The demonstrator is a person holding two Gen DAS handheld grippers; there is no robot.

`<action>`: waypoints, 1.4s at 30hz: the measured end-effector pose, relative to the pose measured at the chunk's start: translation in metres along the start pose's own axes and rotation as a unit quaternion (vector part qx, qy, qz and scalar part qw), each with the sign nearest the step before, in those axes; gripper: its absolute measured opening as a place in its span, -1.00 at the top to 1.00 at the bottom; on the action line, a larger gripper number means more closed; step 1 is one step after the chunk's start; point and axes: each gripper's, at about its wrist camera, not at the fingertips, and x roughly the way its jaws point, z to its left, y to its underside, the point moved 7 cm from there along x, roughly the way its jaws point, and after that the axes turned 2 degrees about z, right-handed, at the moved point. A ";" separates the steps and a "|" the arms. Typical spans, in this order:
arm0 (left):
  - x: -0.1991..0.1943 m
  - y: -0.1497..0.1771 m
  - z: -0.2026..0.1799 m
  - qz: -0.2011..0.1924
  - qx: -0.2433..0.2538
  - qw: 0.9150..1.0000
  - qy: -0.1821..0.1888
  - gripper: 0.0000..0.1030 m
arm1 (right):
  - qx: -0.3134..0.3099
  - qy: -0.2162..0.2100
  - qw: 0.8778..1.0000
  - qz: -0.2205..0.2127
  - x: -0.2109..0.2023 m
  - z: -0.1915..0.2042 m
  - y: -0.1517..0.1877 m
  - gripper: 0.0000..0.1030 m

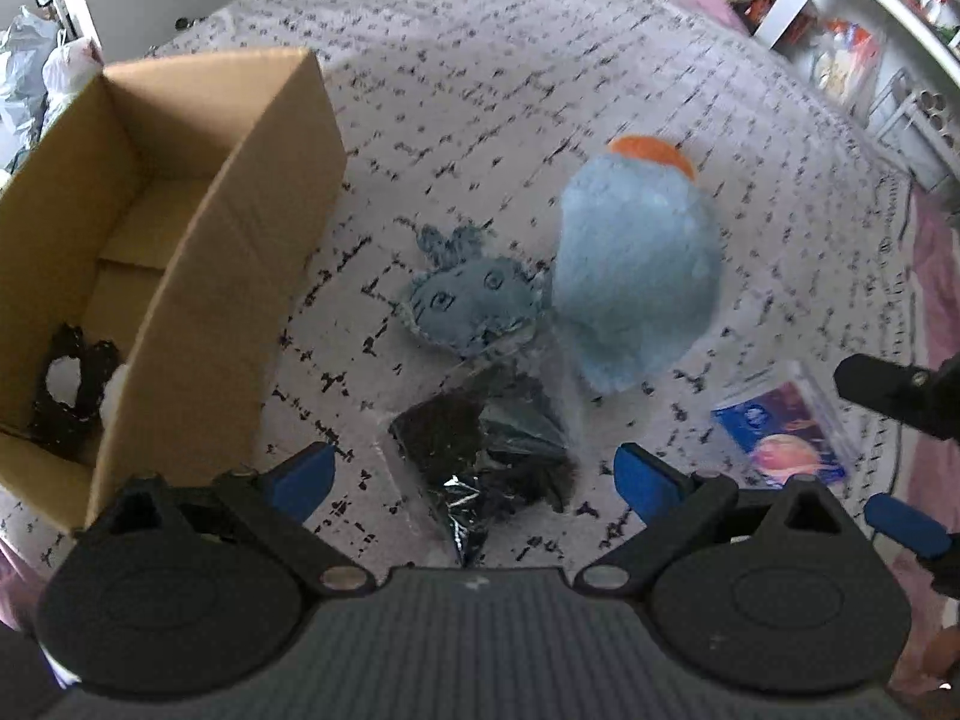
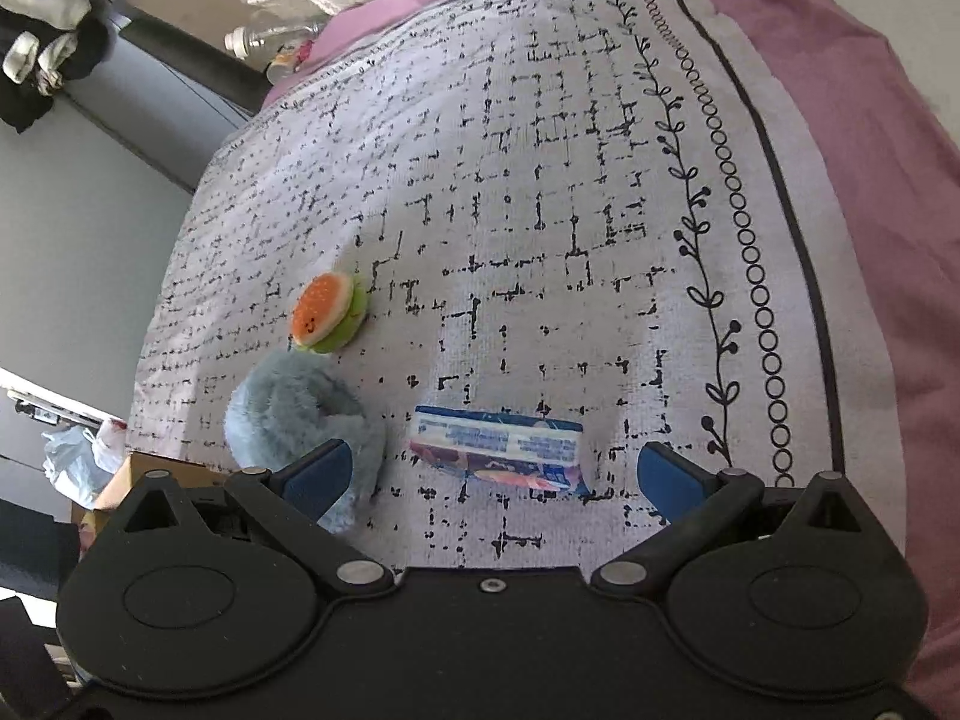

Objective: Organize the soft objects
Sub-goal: 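Grasp the clear bag of black items with the left tool while the right tool grasps the blue printed box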

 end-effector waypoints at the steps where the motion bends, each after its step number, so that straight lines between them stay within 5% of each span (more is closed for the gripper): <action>1: 0.003 0.000 0.001 0.003 -0.001 1.000 -0.002 -0.94 | 0.001 0.002 1.000 0.001 0.003 0.000 -0.001 -0.99; 7: 0.020 0.000 0.003 0.018 -0.003 1.000 0.001 -0.89 | 0.004 0.015 1.000 0.010 0.021 0.002 -0.006 -0.99; 15: 0.024 -0.004 0.002 0.017 0.002 1.000 0.016 -0.44 | 0.002 0.031 0.999 0.013 0.037 0.004 -0.008 -0.98; 17: 0.022 -0.005 0.001 0.014 0.006 1.000 0.020 -0.36 | -0.002 0.036 0.999 0.012 0.039 0.004 -0.007 -0.85; 19: 0.021 -0.006 0.000 0.010 0.009 1.000 0.023 -0.22 | -0.004 0.036 0.999 0.014 0.041 0.003 -0.007 -0.45; 24: 0.014 -0.008 0.000 0.001 0.009 0.999 0.035 -0.01 | -0.020 0.037 0.999 0.012 0.037 0.005 -0.003 -0.39; 42: -0.047 -0.009 0.006 -0.039 0.027 0.997 0.067 0.04 | -0.034 0.036 0.998 -0.025 -0.017 0.010 0.005 -0.39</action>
